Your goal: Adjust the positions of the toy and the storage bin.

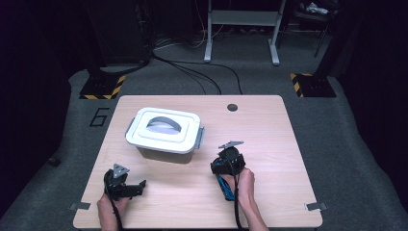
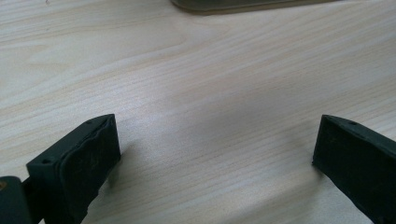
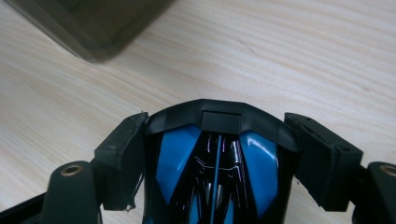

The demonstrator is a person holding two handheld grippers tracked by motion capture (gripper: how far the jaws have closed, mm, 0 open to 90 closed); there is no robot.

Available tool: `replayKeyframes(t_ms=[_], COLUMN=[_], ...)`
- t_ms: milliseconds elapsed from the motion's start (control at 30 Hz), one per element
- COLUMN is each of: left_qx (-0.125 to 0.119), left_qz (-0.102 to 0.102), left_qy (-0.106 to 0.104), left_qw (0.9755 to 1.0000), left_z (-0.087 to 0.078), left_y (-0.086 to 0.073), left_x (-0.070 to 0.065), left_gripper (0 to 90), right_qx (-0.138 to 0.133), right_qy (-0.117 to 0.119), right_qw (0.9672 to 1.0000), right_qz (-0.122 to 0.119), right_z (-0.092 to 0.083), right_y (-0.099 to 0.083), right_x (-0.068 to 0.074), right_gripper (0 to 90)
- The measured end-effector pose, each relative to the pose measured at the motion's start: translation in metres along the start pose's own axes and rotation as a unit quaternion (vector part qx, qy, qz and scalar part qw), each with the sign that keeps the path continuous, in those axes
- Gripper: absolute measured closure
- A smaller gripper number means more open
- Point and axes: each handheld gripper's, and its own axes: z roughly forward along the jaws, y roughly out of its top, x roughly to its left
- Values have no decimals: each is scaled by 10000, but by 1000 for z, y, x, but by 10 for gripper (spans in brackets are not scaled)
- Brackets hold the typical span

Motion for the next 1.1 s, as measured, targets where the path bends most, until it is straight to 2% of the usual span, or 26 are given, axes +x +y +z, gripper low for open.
replayKeyframes(t_ms=[267, 300, 500, 533, 633, 667, 833, 1100], left_qx=[2, 1, 5, -1, 0, 0, 0, 1], left_qz=[1, 2, 2, 0, 2, 0, 1, 1], left_qy=[0, 1, -1, 1, 2, 1, 1, 0], left_qw=[10000, 10000, 10000, 10000, 10000, 10000, 10000, 10000], left_z=[0, 0, 0, 0, 0, 0, 0, 0], left_y=[0, 0, 0, 0, 0, 0, 0, 0], left_x=[0, 0, 0, 0, 0, 0, 0, 0], left_gripper=[7, 7, 7, 7, 7, 7, 7, 7], right_qx=[-566, -592, -913, -1023, -1107, -1190, -1266, -1251], right_qy=[79, 89, 129, 127, 121, 107, 67, -55], right_qw=[9984, 9982, 9957, 9947, 9938, 9927, 9917, 9916], right_qz=[55, -21, -14, -26, -64, -148, -229, -329], right_z=[-30, -35, -53, -60, -67, -74, -85, -100], right_y=[-1, -1, 1, 2, 3, 4, 5, 1], right_x=[-5, -6, -8, -7, -8, -9, -12, -29], right_gripper=[245, 245, 245, 245, 245, 245, 245, 245])
